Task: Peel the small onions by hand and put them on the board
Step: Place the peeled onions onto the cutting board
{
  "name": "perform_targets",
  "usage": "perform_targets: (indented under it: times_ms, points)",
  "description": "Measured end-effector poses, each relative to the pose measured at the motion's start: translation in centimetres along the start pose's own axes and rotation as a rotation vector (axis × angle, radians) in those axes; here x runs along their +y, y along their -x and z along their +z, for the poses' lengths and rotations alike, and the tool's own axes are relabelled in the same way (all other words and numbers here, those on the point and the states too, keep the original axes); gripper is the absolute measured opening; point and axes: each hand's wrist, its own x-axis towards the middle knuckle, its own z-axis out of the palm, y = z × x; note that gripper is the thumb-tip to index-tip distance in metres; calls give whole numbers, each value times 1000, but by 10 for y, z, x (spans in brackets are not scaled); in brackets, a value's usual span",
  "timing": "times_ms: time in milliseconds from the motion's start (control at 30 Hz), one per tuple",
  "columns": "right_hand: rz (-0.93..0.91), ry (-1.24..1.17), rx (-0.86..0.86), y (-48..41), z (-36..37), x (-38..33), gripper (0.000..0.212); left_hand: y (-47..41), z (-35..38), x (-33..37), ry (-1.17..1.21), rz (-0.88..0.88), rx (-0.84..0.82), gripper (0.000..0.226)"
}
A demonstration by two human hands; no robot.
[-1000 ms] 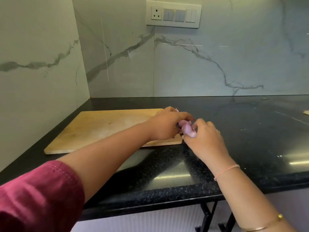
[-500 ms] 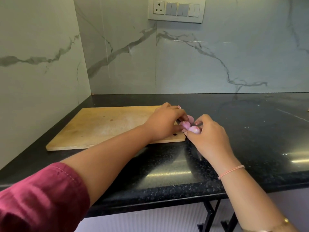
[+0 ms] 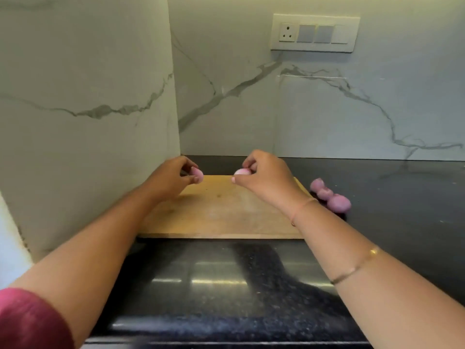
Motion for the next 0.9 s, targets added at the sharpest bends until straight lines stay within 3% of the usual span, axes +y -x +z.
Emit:
perform_targets:
  times_ms: [100,267,433,767,900]
  points:
    - [28,4,-93,-27,36,-8,33,-10,2,-13,-7,-26,17,23]
    - [45,15,-90,-54,77,-15,31,-21,8,-21,-1,-20,93,21]
    - [27,134,-152,-59,98,-13,32,-23,11,-27,-98,-63,-30,33]
    - [55,25,-190,-44,81,-7,57,-15,6,-23,-17,-77,-95,53]
    - [65,55,-215,-31,53,-4,67,-11,3,-19,-48,-100,-48,66]
